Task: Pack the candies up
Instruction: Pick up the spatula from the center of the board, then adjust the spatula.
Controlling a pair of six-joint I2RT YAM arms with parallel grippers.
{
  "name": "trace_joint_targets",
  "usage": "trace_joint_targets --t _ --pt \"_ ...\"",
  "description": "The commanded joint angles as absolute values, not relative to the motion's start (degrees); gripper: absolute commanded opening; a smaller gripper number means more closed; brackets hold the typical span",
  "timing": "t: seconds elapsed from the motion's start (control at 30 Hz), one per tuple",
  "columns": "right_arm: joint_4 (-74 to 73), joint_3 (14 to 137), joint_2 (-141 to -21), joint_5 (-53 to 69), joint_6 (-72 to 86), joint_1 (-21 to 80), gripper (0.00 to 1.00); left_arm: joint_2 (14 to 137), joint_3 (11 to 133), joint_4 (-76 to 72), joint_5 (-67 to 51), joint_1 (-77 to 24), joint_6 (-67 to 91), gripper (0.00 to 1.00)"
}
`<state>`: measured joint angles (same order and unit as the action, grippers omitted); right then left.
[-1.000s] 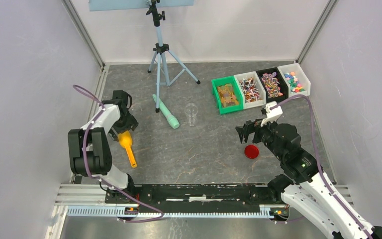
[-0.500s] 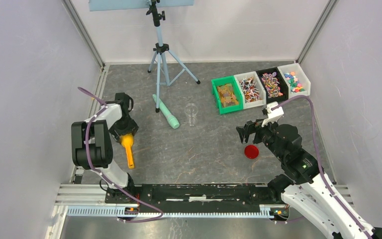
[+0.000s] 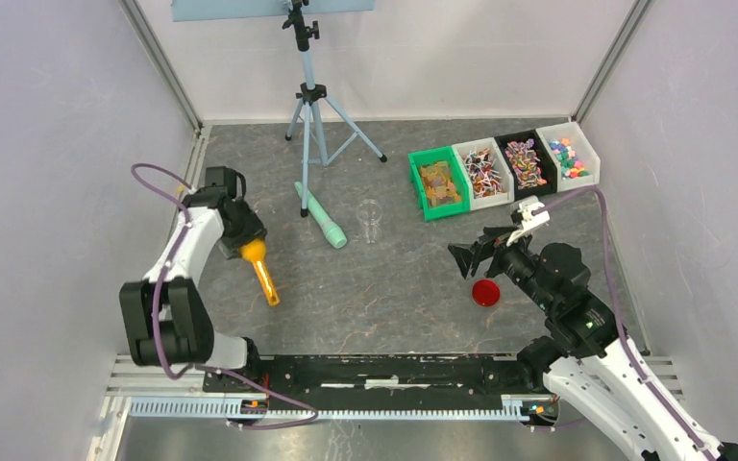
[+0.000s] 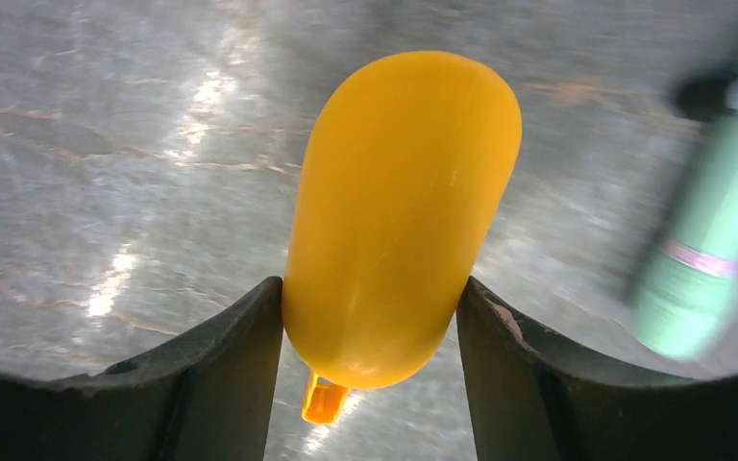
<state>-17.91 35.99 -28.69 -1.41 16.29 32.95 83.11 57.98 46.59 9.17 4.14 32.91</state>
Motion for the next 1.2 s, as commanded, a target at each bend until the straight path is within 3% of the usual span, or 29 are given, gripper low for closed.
trace_joint_targets --t 0.0,0.23,0.43,0.7,0.97,1.07,1.17 --pt "-7.63 34.28 -27.99 7.83 19.19 32.94 0.98 71.96 62.8 45.16 -3.94 4.3 30.98 0.49" --pt "9.4 29.5 -32.38 20.51 26.87 32.91 0.97 57.07 60.45 33.4 -21.53 4.25 36.23 0.47" --pt "26.5 27.34 -41.3 27.76 36.24 34.23 0.92 48.74 51.88 10.06 -41.44 1.79 50.02 0.46" --pt "39.91 33.58 -57.17 24.61 36.36 49.34 0.9 45.56 45.37 -14.1 -45.72 -10.96 60.57 0.5" --pt "47.89 36.59 -65.08 23.82 38.22 53.67 0.89 44.46 42.03 -25.35 -47.21 -14.84 66.39 0.52" --pt "49.13 36.74 -66.13 23.85 38.46 54.22 0.83 44.7 42.22 -25.4 -47.66 -15.89 65.6 0.53" --pt "49.48 36.36 -66.06 23.48 38.55 54.23 0.62 44.94 41.99 -25.47 -47.82 -16.45 65.34 0.53"
